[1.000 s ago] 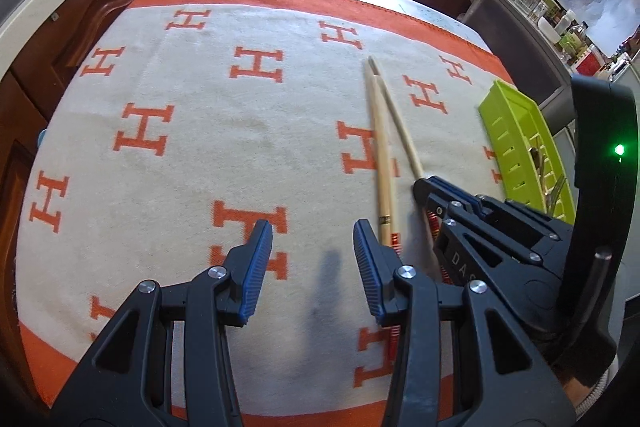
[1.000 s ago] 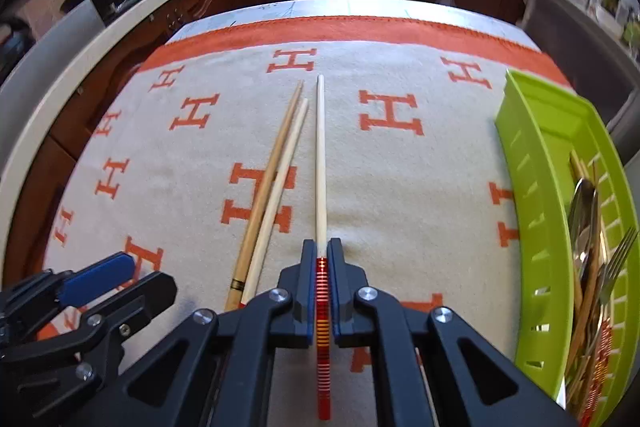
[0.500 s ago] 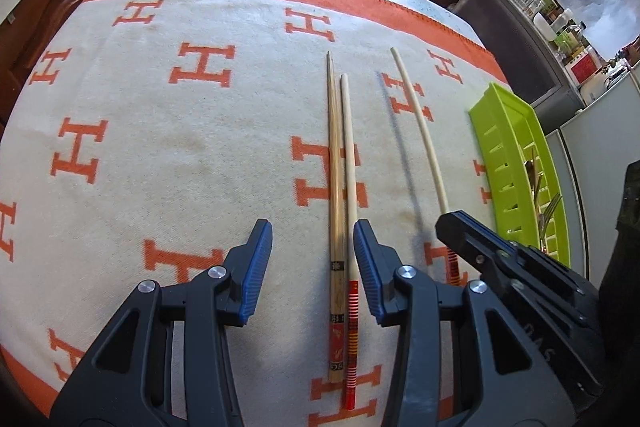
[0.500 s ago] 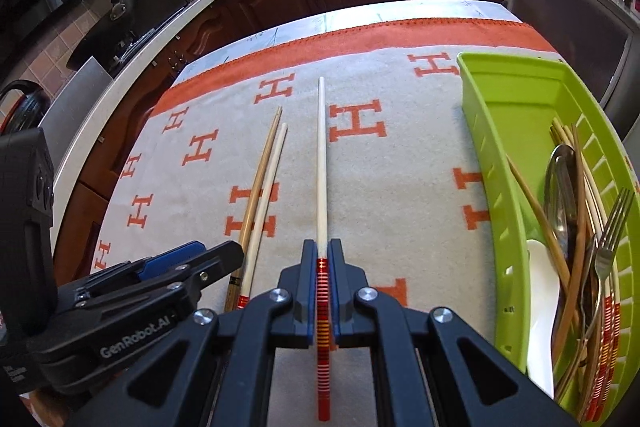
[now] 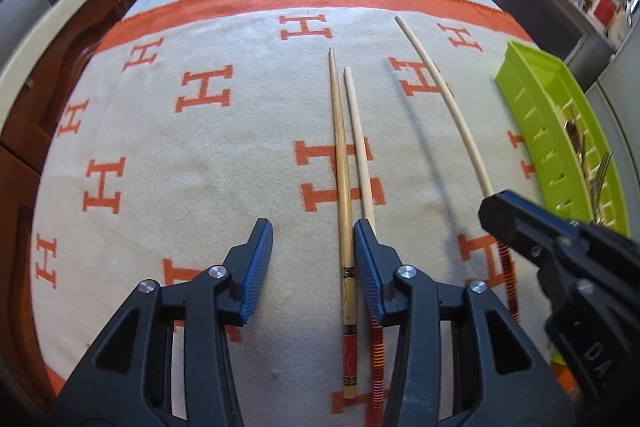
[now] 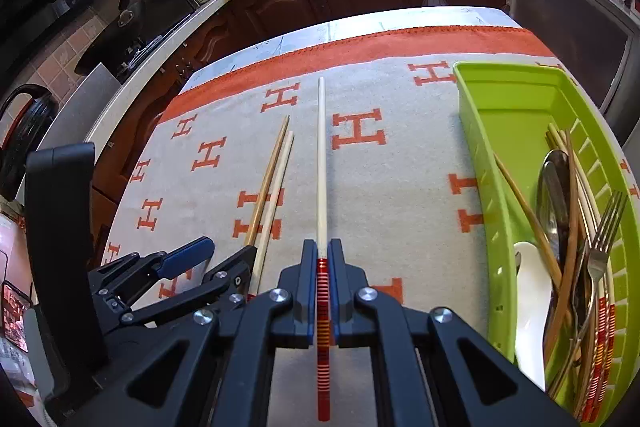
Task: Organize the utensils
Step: 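Grasp a wooden chopstick with left gripper while right lifts its red-banded chopstick, then lower both chopsticks into the green tray and open both grippers, then grasp the last red-banded chopstick on the cloth with the right gripper, then carry the red-banded chopstick into the tray and release it with the right gripper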
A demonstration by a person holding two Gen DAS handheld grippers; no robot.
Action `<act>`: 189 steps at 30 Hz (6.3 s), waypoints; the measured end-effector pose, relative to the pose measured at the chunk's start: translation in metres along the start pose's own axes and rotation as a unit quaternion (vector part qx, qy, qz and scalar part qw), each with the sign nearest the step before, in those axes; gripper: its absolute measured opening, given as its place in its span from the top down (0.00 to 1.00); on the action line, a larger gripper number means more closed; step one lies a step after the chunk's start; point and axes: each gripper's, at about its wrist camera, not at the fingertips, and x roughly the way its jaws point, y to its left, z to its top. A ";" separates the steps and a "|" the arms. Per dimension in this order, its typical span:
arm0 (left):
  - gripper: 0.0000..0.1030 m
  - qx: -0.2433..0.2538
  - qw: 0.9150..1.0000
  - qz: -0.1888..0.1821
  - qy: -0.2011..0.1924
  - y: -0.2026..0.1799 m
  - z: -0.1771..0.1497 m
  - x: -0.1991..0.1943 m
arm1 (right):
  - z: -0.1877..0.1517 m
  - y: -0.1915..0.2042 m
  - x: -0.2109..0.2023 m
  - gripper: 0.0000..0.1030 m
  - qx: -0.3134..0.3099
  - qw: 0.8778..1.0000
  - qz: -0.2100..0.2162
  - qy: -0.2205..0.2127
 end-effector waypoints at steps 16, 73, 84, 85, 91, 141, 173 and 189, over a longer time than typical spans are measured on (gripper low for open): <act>0.96 -0.035 0.999 -0.023 -0.005 0.001 -0.008 -0.020 | -0.006 -0.010 -0.027 0.95 0.013 0.999 0.034 -0.016; 0.60 0.051 0.987 -0.146 -0.034 -0.176 -0.015 -0.107 | -0.037 -0.152 -0.098 0.93 0.124 0.992 -0.002 -0.036; 0.60 0.032 0.993 -0.108 -0.036 -0.131 -0.034 -0.116 | -0.047 -0.128 -0.106 0.93 0.113 0.993 -0.007 -0.033; 0.60 0.030 0.994 -0.103 -0.036 -0.127 -0.036 -0.117 | -0.048 -0.124 -0.106 0.93 0.111 0.993 -0.007 -0.032; 0.60 0.006 0.995 -0.087 -0.042 -0.094 -0.042 -0.122 | -0.048 -0.098 -0.108 0.93 0.091 0.995 -0.001 -0.032; 0.60 -0.146 0.989 0.011 -0.027 0.103 -0.043 -0.052 | -0.028 0.078 0.042 0.77 -0.093 0.994 -0.022 0.052; 0.60 -0.076 0.996 -0.030 -0.033 0.030 -0.054 -0.086 | -0.043 -0.003 -0.045 0.95 0.010 0.999 0.032 -0.011; 0.35 0.000 0.998 -0.056 -0.021 -0.081 -0.054 -0.101 | -0.048 -0.096 -0.112 0.95 0.083 0.994 0.019 -0.076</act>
